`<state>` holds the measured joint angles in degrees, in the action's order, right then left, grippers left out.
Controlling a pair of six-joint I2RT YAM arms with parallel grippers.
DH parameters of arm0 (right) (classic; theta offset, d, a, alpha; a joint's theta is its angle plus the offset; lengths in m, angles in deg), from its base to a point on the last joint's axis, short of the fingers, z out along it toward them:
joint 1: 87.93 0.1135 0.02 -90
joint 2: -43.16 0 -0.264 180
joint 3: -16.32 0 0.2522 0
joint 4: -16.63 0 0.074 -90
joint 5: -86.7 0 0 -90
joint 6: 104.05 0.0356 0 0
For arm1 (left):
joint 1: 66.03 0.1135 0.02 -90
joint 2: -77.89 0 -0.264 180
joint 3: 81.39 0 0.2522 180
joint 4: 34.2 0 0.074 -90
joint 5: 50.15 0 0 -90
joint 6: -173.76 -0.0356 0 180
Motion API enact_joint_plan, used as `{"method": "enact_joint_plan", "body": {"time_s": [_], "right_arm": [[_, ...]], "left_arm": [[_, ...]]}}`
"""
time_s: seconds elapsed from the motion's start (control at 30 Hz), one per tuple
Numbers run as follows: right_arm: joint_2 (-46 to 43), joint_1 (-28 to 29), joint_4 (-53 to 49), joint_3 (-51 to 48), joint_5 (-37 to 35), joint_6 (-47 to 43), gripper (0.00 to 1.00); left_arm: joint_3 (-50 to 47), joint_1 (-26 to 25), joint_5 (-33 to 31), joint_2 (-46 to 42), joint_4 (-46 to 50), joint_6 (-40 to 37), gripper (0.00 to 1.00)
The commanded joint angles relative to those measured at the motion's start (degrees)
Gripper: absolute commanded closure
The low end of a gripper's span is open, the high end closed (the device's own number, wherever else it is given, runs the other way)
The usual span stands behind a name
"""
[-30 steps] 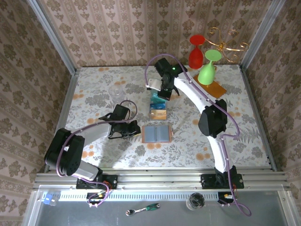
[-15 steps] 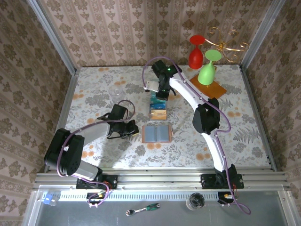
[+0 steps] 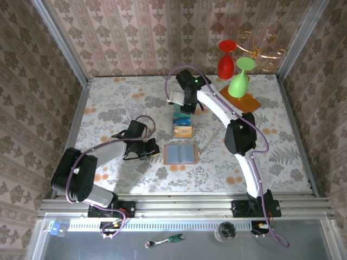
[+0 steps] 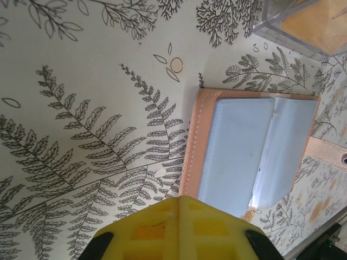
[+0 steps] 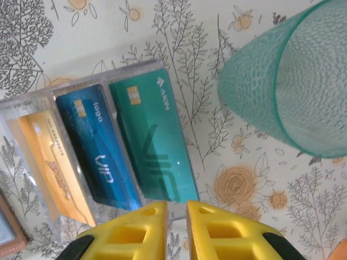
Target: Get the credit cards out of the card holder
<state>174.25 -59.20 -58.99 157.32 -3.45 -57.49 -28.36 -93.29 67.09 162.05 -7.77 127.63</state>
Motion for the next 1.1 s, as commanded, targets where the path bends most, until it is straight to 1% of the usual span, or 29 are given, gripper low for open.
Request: {"method": "enact_joint_plan", "body": {"time_s": [0.0, 0.1, 0.17, 0.27, 0.4, 0.43, 0.5, 0.57, 0.6, 0.63, 0.67, 0.7, 0.73, 0.77, 0.8, 0.93, 1.0, 1.07], "right_arm": [[-6.9, -0.4, 5.4, -6.0, -1.4, 4.2, 0.78], [-11.8, -0.5, 10.5, -14.4, -1.3, 7.3, 0.72], [-15.3, -0.7, 14.3, -20.5, -1.5, 9.5, 0.67], [-20.5, -1.0, 19.3, -29.4, -1.6, 12.7, 0.58], [-26.4, -1.2, 24.1, -39.9, -2.3, 16.5, 0.45], [-27.9, -1.4, 25.3, -42.5, -2.6, 17.4, 0.41], [-30.7, -1.6, 28.0, -47.4, -3.4, 19.1, 0.25], [-33.2, -2.0, 30.6, -52.1, -4.0, 20.6, 0.17], [-34.3, -2.2, 32.1, -54.1, -4.3, 21.1, 0.05], [-35.4, -2.6, 33.9, -56.5, -5.0, 21.9, 0.0], [-36.4, -3.0, 34.9, -58.2, -5.6, 22.6, 0.0], [-37.3, -3.6, 36.0, -60.1, -6.4, 23.4, 0.0], [-38.2, -4.2, 37.2, -61.7, -7.1, 24.3, 0.0], [-39.1, -4.8, 38.6, -63.5, -8.0, 25.1, 0.0], [-39.8, -5.4, 39.9, -64.9, -8.7, 26.0, 0.0], [-42.9, -8.3, 47.8, -71.5, -10.3, 29.9, 0.0], [-44.0, -10.3, 52.2, -74.6, -11.0, 32.4, 0.0], [-45.0, -13.0, 56.6, -77.8, -10.1, 35.7, 0.0]], "left_arm": [[1.0, 0.4, 1.1, 1.3, -0.5, -1.2, 0.97], [1.6, 0.4, 0.9, 2.0, -0.8, -1.5, 0.97], [1.5, 0.4, 0.1, 2.2, -1.2, -1.6, 0.94], [1.8, 0.5, -1.8, 2.3, -1.0, -2.8, 0.87], [2.3, 0.7, -4.5, 2.0, -0.1, -4.7, 0.75], [2.4, 2.5, -5.2, 1.8, 0.2, -5.3, 0.72], [2.5, 3.4, -6.4, 1.2, 1.0, -6.6, 0.65], [3.0, 4.7, -7.4, 0.7, 2.2, -7.9, 0.59], [3.2, 5.3, -7.9, 0.4, 2.8, -8.8, 0.55], [3.4, 6.0, -8.3, 0.0, 3.3, -9.7, 0.52], [3.7, 6.6, -9.0, -0.3, 4.0, -10.4, 0.48], [3.9, 7.4, -9.5, -0.8, 4.6, -11.3, 0.31], [4.2, 8.1, -10.1, -1.3, 5.2, -12.1, 0.18], [4.4, 8.9, -10.6, -1.9, 5.8, -12.9, 0.07], [4.7, 9.8, -11.1, -2.4, 6.2, -13.6, 0.0], [5.5, 13.5, -14.8, -3.9, 8.2, -17.0, 0.0], [6.1, 15.2, -17.8, -4.4, 9.2, -18.9, 0.0], [6.7, 16.9, -22.0, -5.2, 9.9, -20.4, 0.0]]}}
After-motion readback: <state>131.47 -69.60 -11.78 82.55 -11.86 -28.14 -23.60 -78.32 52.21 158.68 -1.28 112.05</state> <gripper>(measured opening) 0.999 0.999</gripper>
